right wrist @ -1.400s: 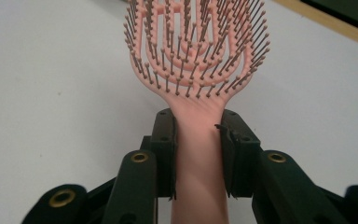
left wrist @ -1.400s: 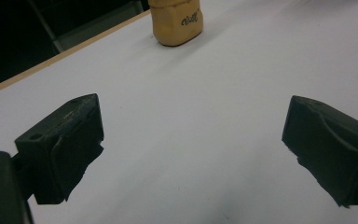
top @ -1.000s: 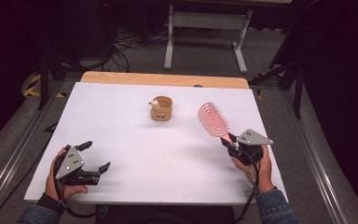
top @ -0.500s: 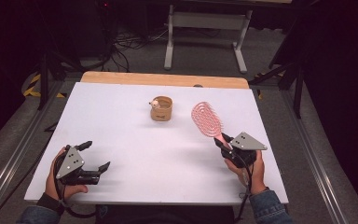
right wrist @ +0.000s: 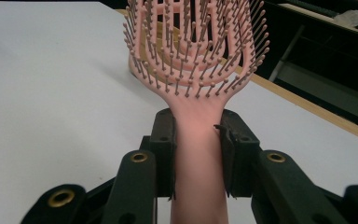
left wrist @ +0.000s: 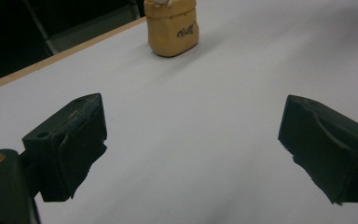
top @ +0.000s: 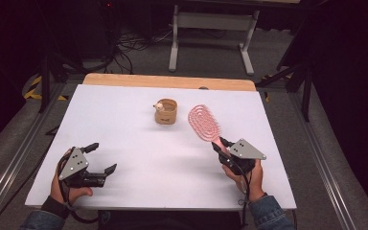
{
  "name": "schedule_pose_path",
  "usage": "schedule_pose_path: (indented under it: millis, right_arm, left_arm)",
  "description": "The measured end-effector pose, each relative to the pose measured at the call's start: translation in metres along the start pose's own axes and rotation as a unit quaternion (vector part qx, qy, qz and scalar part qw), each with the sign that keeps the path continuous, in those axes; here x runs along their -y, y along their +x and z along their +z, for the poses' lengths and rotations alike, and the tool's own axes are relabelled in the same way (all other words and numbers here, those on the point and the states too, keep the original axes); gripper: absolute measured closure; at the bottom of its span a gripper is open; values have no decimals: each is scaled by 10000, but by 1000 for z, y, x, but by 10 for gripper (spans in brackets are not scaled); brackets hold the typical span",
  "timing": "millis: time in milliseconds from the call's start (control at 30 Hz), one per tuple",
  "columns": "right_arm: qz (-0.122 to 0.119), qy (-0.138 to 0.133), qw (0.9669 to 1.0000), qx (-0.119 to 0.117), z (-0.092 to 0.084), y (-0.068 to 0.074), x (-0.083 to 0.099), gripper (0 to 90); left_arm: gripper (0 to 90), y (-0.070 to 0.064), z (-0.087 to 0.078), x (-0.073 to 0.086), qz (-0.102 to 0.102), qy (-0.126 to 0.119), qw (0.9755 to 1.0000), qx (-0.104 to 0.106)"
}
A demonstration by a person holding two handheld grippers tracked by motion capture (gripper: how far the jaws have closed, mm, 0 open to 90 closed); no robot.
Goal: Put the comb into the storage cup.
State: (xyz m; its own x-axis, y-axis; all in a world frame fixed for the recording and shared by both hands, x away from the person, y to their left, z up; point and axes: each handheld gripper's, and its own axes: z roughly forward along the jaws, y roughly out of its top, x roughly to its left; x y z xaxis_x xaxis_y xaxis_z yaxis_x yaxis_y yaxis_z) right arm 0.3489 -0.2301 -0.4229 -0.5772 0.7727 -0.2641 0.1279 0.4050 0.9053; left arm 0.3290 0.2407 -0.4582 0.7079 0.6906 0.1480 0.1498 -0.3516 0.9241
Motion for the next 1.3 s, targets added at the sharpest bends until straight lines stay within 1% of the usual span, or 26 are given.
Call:
schedule_pose_path:
  millis: [67,200,267,300,333,367,400,533,567,633,667,700,767,800,833,867,967,1000,1033,1067,1100,1133,1167,1233,1267,1300]
  right_arm:
    - [-12,-10,10000,-2,1,2,-1,696]
    - [-121,-113,9999,-32,6,16,-4,696]
    - [-157,-121,9998,-80,8,20,-5,696]
    - [-204,-154,9996,-99,11,27,-7,696]
    - [-221,-168,9995,-131,12,30,-8,696]
    - [-221,-168,9995,-131,12,30,-8,696]
    - [-245,-180,9994,-136,13,33,-9,696]
    - [-271,-226,9991,-256,20,46,-12,696]
    - [-298,-254,9988,-308,24,53,-15,696]
    - [-296,-275,9987,-323,25,55,-15,696]
    - [-300,-293,9985,-355,27,58,-17,696]
    - [-353,-310,9982,-380,30,65,-19,696]
    - [-433,-342,9975,-431,33,72,-20,696]
    - [-433,-342,9975,-431,33,72,-20,696]
    - [-479,-354,9970,-485,37,79,-22,696]
    - [-479,-354,9970,-485,37,79,-22,696]
    - [-550,-347,9963,-554,40,87,-23,696]
    - [-566,-350,9962,-568,41,88,-23,696]
    - [-613,-362,9959,-560,42,91,-23,696]
    - [-663,-368,9957,-536,42,92,-24,696]
    - [-742,-394,9952,-507,42,95,-24,696]
    - [-742,-394,9952,-507,42,95,-24,696]
    - [-789,-394,9950,-479,43,97,-24,696]
    - [-883,-388,9945,-418,44,100,-24,696]
    - [-938,-401,9942,-336,44,101,-24,697]
    - [-938,-401,9942,-336,44,101,-24,697]
  left_arm:
    - [88,-1,3,-5,-61,-59,9999,67]
    - [96,-4,10,-17,-200,-202,9993,234]
    - [103,-6,16,-25,-267,-262,9986,372]
    - [111,-8,20,-29,-281,-296,9982,442]
    - [117,-10,24,-32,-263,-314,9979,500]
    - [117,-12,27,-35,-274,-324,9976,548]
    - [118,-15,34,-41,-297,-346,9967,676]
    - [134,-25,50,-54,-289,-413,9945,919]
    - [159,-29,55,-58,-315,-438,9935,999]
    - [165,-32,62,-63,-340,-454,9925,1081]
    - [181,-34,67,-66,-432,-491,9909,1175]
    - [198,-36,73,-69,-492,-482,9892,1296]
    - [200,-37,79,-73,-577,-491,9868,1430]
    - [202,-37,79,-73,-577,-491,9868,1430]
    - [208,-38,82,-75,-700,-498,9847,1514]
    - [208,-38,84,-76,-733,-504,9839,1549]
    - [220,-40,90,-79,-849,-485,9823,1595]
    - [229,-42,92,-80,-951,-494,9802,1664]
    - [244,-42,93,-81,-952,-489,9795,1706]
    - [247,-43,94,-81,-1006,-446,9784,1752]
    - [276,-44,95,-83,-998,-523,9786,1721]
    - [300,-44,95,-83,-998,-523,9786,1721]
    - [300,-45,96,-84,-1002,-517,9784,1735]
    - [318,-46,97,-84,-1011,-535,9787,1706]
    - [351,-46,98,-84,-1126,-562,9763,1760]
    - [364,-46,98,-84,-1126,-562,9763,1760]
